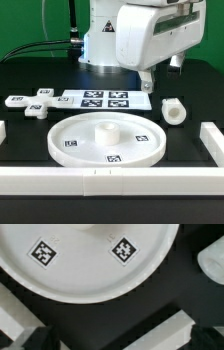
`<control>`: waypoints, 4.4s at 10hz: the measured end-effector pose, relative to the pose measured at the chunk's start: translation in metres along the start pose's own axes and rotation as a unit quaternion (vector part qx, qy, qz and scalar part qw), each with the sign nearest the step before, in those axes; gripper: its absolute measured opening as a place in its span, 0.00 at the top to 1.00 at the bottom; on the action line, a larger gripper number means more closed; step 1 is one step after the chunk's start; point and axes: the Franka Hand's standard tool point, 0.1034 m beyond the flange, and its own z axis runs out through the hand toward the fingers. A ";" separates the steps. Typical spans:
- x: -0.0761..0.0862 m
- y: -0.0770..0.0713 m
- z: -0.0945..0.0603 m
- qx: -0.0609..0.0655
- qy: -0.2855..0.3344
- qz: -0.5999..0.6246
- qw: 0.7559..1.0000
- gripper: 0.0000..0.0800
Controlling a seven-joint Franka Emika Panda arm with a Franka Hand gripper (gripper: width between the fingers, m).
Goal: Assemble round table
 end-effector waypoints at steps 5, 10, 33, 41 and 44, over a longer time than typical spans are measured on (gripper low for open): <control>-0.003 0.002 0.002 0.001 -0.001 0.000 1.000 0.19; -0.042 0.049 0.053 0.025 -0.004 -0.046 0.999 0.19; -0.083 0.031 0.105 0.046 -0.007 -0.043 0.998 0.33; -0.063 0.021 0.103 0.044 -0.004 -0.054 0.998 0.48; -0.042 0.013 0.103 0.039 0.003 -0.072 0.997 0.48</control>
Offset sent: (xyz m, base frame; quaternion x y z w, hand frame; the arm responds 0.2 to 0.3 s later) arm 0.0000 0.0000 0.0000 0.0000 0.0000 0.0000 1.0000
